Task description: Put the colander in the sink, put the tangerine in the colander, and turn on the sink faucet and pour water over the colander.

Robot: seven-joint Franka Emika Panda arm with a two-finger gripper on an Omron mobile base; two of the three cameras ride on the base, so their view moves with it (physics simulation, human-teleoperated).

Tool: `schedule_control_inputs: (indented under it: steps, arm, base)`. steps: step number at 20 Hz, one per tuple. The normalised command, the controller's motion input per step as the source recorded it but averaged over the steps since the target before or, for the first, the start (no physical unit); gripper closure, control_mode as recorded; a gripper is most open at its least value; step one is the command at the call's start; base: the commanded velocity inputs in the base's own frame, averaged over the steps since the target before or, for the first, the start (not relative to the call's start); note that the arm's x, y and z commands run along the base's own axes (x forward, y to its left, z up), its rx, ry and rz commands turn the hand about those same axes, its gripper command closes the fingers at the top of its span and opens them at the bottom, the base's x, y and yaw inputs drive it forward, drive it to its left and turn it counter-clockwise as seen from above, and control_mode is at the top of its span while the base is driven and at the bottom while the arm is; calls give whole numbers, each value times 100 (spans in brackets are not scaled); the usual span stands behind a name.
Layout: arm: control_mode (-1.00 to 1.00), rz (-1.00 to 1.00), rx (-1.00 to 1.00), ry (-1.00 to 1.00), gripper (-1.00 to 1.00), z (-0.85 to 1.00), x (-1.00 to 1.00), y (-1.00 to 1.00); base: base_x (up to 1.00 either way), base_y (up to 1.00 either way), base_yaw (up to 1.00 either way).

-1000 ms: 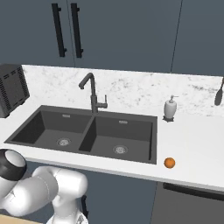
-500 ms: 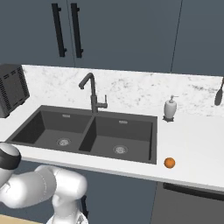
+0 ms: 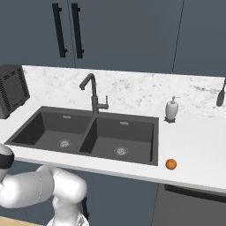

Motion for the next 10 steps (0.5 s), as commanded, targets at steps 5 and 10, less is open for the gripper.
schedule_control_inputs:
  steps: [5,10]
  arm:
    - [-100,-3,10,0,-100,-22,24,7]
    - [-100,-1,6,0,-100,-16,29,13]
  base:
    - [0,0,0]
    - [0,0,0]
